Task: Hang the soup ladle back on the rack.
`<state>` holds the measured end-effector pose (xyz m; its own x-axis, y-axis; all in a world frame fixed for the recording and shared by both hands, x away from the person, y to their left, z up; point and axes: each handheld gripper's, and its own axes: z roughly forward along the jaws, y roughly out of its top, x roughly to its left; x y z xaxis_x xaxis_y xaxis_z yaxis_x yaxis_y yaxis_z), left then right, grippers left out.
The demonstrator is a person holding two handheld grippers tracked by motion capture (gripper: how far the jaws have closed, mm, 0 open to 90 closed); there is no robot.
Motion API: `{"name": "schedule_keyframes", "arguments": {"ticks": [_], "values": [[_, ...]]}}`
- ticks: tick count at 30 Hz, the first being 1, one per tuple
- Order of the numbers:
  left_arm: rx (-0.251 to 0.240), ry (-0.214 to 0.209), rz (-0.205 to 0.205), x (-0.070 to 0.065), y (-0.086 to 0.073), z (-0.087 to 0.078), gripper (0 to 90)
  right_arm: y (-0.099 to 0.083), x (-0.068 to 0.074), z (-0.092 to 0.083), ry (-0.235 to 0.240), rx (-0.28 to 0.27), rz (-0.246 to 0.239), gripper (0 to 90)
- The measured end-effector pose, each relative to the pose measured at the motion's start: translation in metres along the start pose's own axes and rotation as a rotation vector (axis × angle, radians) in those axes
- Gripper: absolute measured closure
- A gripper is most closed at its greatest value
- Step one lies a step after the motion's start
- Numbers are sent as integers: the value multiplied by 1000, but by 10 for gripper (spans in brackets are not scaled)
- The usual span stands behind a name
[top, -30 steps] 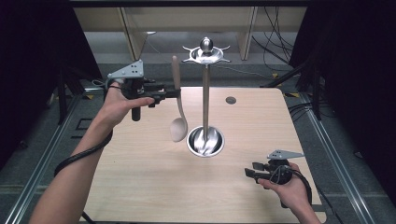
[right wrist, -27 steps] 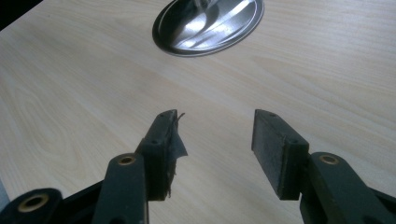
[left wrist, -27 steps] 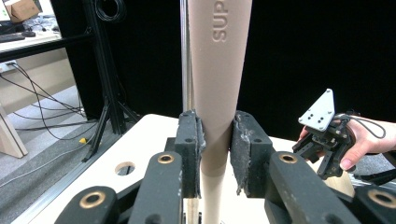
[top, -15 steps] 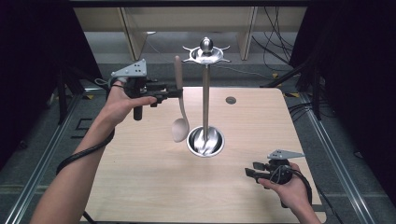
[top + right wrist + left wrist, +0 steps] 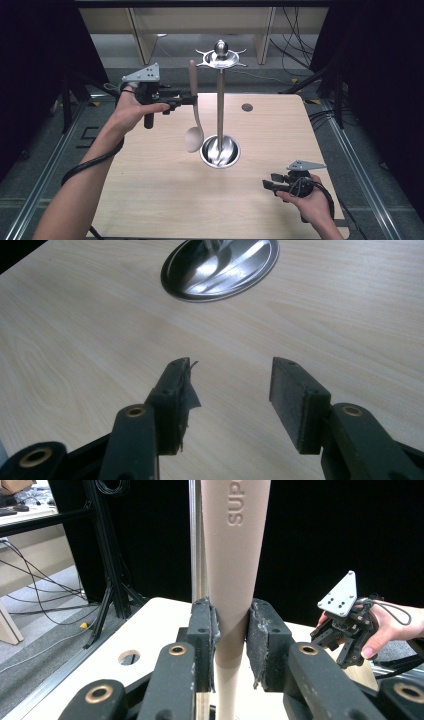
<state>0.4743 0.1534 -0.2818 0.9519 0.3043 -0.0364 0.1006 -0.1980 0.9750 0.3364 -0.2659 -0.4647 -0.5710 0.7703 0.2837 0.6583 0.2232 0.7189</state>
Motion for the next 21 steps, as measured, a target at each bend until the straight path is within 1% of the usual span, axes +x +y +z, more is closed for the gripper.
{"name": "schedule_keyframes", "arguments": {"ticks": [10, 11, 12, 14, 15, 21], "values": [[14, 0, -5, 1, 3, 1, 728, 0, 0, 0, 0, 2, 6, 515], [16, 0, -5, 1, 3, 1, 728, 0, -1, 0, -5, 1, -3, 515], [17, -1, -5, 1, 4, 2, 728, 1, -3, -1, -18, 2, -35, 515], [23, 0, -5, 1, 4, 2, 728, 1, -3, -1, -18, 2, -34, 515], [26, -1, -4, 1, 4, 3, 728, 0, 0, 0, -1, 3, 7, 515], [30, -4, -6, 2, 5, 5, 727, 0, 0, 0, 2, 10, 5, 515]]}}
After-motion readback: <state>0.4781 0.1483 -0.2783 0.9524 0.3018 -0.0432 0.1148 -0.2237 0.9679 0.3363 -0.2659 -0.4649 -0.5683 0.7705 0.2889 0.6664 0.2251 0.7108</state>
